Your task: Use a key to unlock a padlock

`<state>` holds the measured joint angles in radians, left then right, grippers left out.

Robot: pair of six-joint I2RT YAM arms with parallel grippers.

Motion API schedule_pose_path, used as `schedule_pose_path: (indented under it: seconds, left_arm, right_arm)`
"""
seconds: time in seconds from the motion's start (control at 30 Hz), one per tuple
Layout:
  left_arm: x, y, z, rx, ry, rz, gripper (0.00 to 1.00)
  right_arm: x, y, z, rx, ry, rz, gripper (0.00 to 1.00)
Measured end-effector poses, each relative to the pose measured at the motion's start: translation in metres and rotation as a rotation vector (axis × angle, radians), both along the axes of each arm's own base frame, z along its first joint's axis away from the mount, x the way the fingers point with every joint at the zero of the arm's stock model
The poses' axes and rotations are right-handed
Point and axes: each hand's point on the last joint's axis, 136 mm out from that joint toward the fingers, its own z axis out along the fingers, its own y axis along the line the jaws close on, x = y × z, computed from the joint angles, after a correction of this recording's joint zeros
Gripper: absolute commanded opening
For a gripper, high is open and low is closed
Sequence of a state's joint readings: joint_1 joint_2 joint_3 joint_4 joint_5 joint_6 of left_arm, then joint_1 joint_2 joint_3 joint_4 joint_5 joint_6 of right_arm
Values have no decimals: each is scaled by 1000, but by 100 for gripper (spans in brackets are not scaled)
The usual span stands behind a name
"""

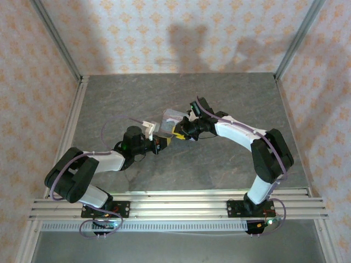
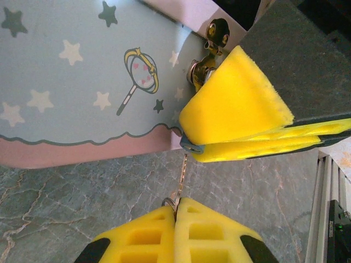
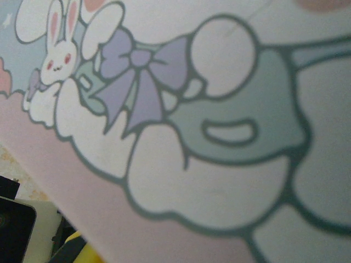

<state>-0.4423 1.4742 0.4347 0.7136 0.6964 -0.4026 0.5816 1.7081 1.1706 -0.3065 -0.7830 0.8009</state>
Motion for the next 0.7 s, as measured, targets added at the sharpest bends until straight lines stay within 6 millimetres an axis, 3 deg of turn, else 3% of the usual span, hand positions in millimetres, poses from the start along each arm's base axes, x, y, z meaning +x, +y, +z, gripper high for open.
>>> schedule_pose_path:
  seconds: [0.7]
  left_arm:
    - [3,-2,0,-16,6,5,0]
  right_arm:
    - [-1,1,0,0,0,2,0]
